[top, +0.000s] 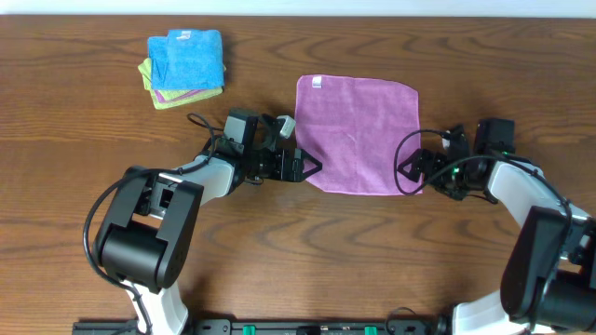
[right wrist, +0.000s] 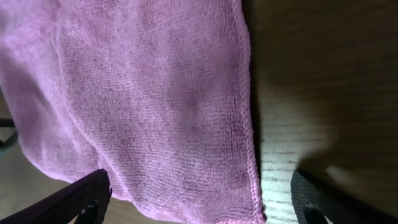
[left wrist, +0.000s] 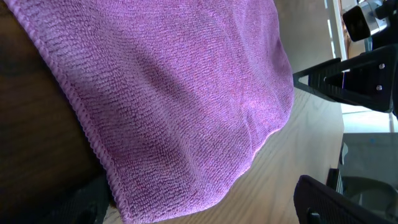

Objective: Fold the cloth

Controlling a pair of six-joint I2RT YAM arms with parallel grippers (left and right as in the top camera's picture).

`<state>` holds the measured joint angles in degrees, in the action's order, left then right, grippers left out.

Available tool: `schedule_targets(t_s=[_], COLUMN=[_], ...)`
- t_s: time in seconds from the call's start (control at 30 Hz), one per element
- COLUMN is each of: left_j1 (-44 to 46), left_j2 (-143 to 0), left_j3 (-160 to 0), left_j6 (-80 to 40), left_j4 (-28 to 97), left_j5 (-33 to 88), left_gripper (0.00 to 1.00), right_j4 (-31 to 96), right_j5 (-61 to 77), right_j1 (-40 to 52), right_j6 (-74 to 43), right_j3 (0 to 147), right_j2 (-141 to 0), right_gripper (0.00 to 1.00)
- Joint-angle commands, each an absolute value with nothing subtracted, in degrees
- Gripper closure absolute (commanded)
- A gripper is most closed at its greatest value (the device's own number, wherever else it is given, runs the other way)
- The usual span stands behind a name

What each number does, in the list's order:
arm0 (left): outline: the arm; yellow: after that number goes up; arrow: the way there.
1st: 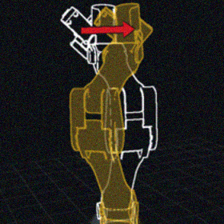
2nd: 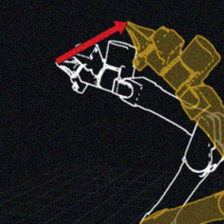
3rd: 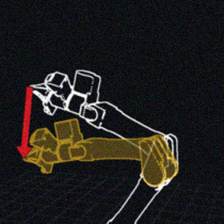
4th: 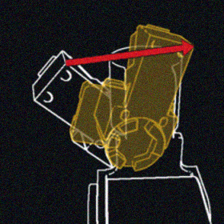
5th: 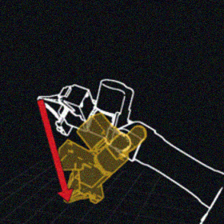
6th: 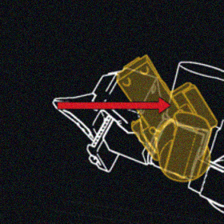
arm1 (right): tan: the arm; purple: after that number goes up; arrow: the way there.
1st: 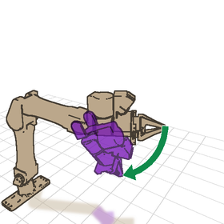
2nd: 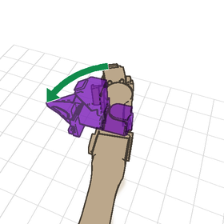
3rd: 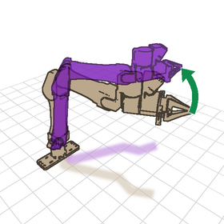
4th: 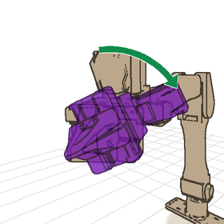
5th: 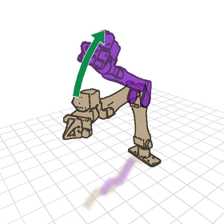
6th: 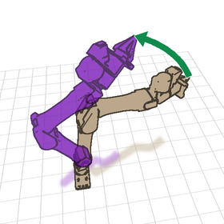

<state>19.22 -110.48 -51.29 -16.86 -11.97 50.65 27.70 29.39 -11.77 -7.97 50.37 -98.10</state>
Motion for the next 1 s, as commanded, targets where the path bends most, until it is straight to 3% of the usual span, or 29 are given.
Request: schedule_targets(t_s=[0.0, 0.73, 0.97], left_j1=[19.14, 19.14, 19.03], left_j2=[-112.81, -112.81, -112.81], left_j3=[-50.74, -50.74, -50.74], left_j6=[-18.57, -19.79, -19.44], left_j4=[-10.57, -10.96, -11.31], left_j5=[48.71, 48.69, 48.9], left_gripper=[0.04, 0.03, 0.04], right_j4=[26.98, 29.54, 22.15], right_j5=[28.73, 33.47, 36.1], right_j1=[-12.43, -17.82, -17.85], right_j6=[-6.46, -2.9, -2.87], right_j3=[50.02, 49.25, 43.31], right_j2=[-99.77, -107.96, -107.96], right_gripper=[0.07, 0.12, 0.1])
